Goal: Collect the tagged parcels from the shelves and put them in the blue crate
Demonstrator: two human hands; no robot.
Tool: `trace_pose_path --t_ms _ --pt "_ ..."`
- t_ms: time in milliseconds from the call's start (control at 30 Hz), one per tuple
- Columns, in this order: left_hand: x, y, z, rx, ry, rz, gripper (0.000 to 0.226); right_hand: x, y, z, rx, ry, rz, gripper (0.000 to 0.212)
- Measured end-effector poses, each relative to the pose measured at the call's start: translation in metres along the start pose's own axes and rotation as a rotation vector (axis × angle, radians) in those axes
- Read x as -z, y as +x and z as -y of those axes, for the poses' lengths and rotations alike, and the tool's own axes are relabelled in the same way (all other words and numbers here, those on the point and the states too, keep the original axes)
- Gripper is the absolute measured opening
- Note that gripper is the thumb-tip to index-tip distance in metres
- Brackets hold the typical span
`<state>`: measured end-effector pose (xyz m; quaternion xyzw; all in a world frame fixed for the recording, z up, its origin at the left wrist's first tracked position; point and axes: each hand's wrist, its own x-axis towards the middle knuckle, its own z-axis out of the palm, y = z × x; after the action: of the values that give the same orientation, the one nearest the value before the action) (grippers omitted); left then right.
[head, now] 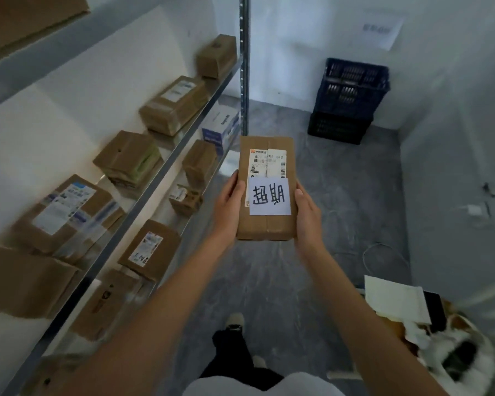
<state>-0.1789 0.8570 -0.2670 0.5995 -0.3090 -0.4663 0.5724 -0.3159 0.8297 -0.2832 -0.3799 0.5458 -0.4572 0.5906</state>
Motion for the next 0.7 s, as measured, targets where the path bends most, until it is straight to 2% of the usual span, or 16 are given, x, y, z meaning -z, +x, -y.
trace_pose_path --t_ms 133,300,433,533,700 --pt "-0.031 0.055 0.001 -0.021 0.068 0.079 0.034 0.009 0.049 0.009 0.017 -0.034 -0.086 0.036" --pt "-0.074 0.13 -0.005 -0.009 0.052 0.118 0.023 0.015 0.116 0.032 0.031 -0.009 -0.196 0.021" --pt "-0.109 0.175 -0.013 0.063 0.017 0.167 0.031 0.024 0.163 0.047 0.028 -0.033 -0.231 0.035" --pt "-0.135 0.205 -0.018 0.034 0.058 0.188 0.027 0.033 0.196 0.056 -0.011 -0.064 -0.258 0.054" --pt "-0.182 0.265 -0.018 0.002 0.098 0.253 0.036 0.058 0.263 0.065 -0.016 0.029 -0.265 0.04"
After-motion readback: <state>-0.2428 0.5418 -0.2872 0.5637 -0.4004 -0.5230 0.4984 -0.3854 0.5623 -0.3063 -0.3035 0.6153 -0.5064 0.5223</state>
